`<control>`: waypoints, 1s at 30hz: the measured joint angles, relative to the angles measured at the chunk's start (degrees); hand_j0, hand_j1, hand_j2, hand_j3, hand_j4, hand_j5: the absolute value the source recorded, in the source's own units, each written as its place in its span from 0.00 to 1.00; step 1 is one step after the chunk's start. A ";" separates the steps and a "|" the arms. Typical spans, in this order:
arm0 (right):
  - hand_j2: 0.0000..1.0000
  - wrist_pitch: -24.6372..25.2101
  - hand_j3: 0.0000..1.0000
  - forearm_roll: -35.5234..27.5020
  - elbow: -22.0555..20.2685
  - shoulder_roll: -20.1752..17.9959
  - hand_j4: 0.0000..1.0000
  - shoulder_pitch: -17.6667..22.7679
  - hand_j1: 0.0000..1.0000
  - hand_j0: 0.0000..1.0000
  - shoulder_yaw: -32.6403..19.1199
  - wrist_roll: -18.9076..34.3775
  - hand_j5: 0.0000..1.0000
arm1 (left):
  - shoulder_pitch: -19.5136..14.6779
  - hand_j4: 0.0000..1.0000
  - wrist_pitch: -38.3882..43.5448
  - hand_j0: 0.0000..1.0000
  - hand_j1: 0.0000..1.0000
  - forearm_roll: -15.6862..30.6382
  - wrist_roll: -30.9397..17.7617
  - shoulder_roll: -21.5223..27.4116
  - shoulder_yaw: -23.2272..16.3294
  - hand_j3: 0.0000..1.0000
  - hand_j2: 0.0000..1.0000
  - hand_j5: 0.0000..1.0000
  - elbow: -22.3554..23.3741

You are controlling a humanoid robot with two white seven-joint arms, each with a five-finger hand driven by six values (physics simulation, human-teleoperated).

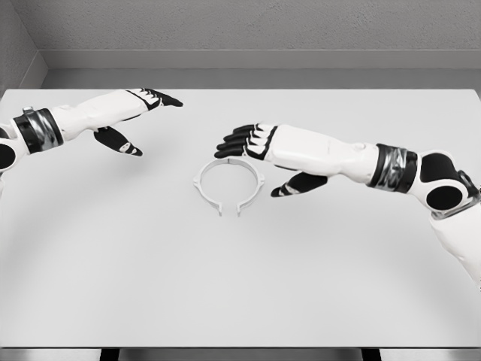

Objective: Assemble PVC drainage pipe clamps

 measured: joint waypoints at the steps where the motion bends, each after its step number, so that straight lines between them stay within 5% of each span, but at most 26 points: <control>1: 1.00 0.00 1.00 0.21 0.29 0.36 1.00 0.00 1.00 1.00 0.26 0.00 1.00 | 0.09 1.00 0.00 1.00 1.00 0.02 0.02 0.00 0.03 1.00 1.00 1.00 0.05; 14: 1.00 0.00 1.00 8.20 10.45 8.25 1.00 -2.99 1.00 1.00 3.20 0.00 1.00 | 0.44 1.00 0.00 1.00 1.00 0.52 0.15 0.09 0.26 1.00 1.00 1.00 0.77; 30: 1.00 0.02 1.00 13.32 15.95 10.13 1.00 -2.55 1.00 1.00 3.54 0.00 1.00 | 1.23 1.00 0.00 1.00 1.00 0.57 0.17 0.22 1.26 1.00 1.00 1.00 0.81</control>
